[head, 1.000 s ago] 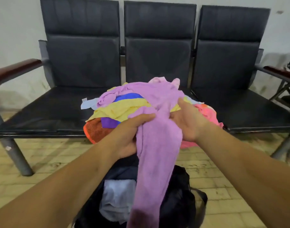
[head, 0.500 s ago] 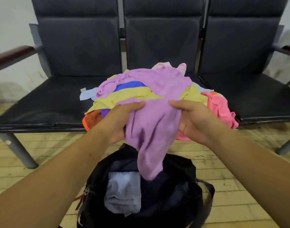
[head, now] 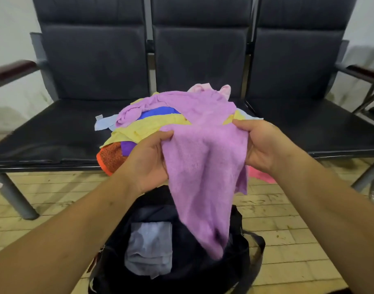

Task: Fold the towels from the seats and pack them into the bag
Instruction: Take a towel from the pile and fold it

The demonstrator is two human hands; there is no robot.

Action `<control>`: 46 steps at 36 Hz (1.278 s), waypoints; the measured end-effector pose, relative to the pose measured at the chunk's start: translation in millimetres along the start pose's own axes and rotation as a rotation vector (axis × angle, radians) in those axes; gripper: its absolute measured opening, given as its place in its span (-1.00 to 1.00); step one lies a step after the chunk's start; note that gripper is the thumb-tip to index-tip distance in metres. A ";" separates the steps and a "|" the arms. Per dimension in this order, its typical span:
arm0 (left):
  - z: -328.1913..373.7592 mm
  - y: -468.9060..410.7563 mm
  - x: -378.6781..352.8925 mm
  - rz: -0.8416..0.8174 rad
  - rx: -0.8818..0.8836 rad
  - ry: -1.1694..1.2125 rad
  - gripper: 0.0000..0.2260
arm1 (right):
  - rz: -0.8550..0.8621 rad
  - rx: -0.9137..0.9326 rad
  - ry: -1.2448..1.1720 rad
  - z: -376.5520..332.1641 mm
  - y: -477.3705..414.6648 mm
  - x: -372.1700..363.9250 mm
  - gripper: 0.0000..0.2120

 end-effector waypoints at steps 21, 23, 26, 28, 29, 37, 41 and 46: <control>12.1 8.5 -2.6 -0.011 0.055 -0.362 -0.56 | -0.120 0.073 0.092 13.6 -0.6 -5.5 -0.60; 8.3 9.9 -2.5 -0.054 0.088 -0.495 -0.65 | -0.099 0.078 0.085 11.3 -3.1 -2.6 -0.62; 10.4 6.4 0.6 0.008 0.014 -0.492 -0.61 | -0.038 0.073 0.190 6.7 -6.2 7.5 -0.64; 14.8 4.3 -2.4 0.010 -0.064 -0.448 -0.64 | 0.011 0.044 0.339 4.3 -7.4 15.5 -0.65; 16.6 2.9 -3.9 0.018 -0.099 -0.450 -0.68 | 0.024 0.033 0.392 3.4 -7.5 19.0 -0.67; 17.5 1.0 -16.2 0.024 -0.192 -0.376 -0.72 | -0.198 -0.015 0.116 1.9 -2.8 20.4 -0.63; 27.0 6.4 -13.5 0.002 -0.212 -0.585 -0.74 | -0.033 -0.005 0.545 10.4 -11.5 29.9 -0.86; 43.5 15.8 -6.2 0.112 -0.339 -1.078 -0.94 | 0.031 0.084 0.576 6.1 -13.0 31.3 -0.90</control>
Point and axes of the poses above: each hand's wrist, its own y-axis away from the middle knuckle, its own x-axis out of the back of the hand, z = x × y, the point moved 4 cm from there along -y, towards the middle knuckle, and after that the axes turned 15 degrees about y, right-handed, at the moved point
